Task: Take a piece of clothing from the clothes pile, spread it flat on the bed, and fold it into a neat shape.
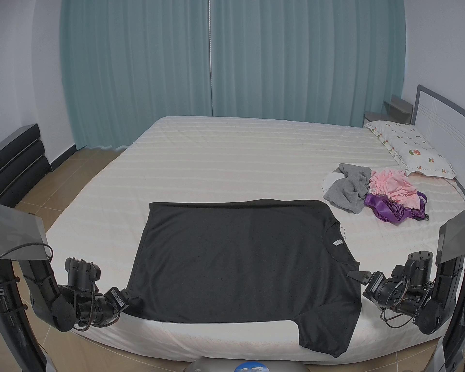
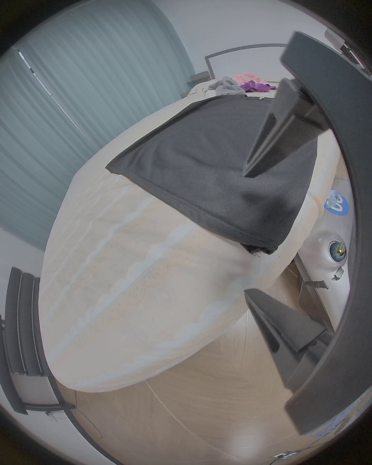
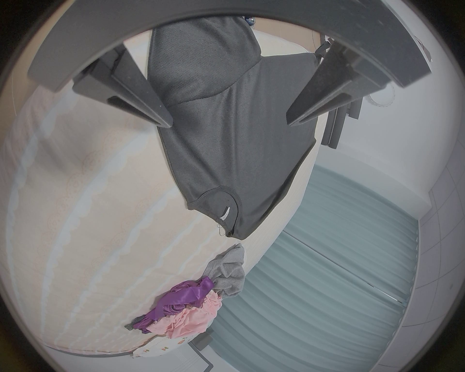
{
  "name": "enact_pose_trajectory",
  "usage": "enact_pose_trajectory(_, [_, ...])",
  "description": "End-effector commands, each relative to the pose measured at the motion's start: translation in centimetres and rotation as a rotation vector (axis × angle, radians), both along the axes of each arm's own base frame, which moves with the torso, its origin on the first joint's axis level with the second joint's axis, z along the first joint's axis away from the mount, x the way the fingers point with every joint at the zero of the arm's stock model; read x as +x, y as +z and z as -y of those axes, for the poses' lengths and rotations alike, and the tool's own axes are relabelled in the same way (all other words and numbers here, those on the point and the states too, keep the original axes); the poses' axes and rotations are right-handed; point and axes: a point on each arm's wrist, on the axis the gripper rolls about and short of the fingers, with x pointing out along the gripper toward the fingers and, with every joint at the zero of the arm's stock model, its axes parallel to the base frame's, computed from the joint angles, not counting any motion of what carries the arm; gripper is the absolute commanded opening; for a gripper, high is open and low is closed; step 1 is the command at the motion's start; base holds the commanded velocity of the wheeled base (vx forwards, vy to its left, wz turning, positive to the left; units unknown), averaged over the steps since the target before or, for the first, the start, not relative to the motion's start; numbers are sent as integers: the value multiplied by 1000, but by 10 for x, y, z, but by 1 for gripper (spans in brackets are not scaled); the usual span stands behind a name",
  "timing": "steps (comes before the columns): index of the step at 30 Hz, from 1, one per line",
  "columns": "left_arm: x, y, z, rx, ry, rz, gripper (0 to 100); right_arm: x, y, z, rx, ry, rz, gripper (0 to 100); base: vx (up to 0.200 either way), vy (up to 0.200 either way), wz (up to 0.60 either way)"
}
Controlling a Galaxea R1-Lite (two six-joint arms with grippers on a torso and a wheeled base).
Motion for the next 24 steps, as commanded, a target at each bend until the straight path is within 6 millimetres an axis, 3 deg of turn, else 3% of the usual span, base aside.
enact_pose_trajectory(1, [0, -5, 1, -3, -21, -14, 100, -4, 0, 0, 0, 2, -6, 100, 0, 0, 0])
enact_pose_trajectory(10, [12, -7, 3, -6, -47, 11, 100, -4, 0, 0, 0, 2, -6, 100, 0, 0, 0])
enact_pose_trajectory(11, [13, -7, 3, -6, -47, 12, 0, -4, 0, 0, 0, 2, -6, 100, 0, 0, 0])
enact_pose_trajectory(24, [-4, 0, 0, -1, -38, -7, 0, -3, -2, 2, -8, -5, -13, 100, 0, 0, 0])
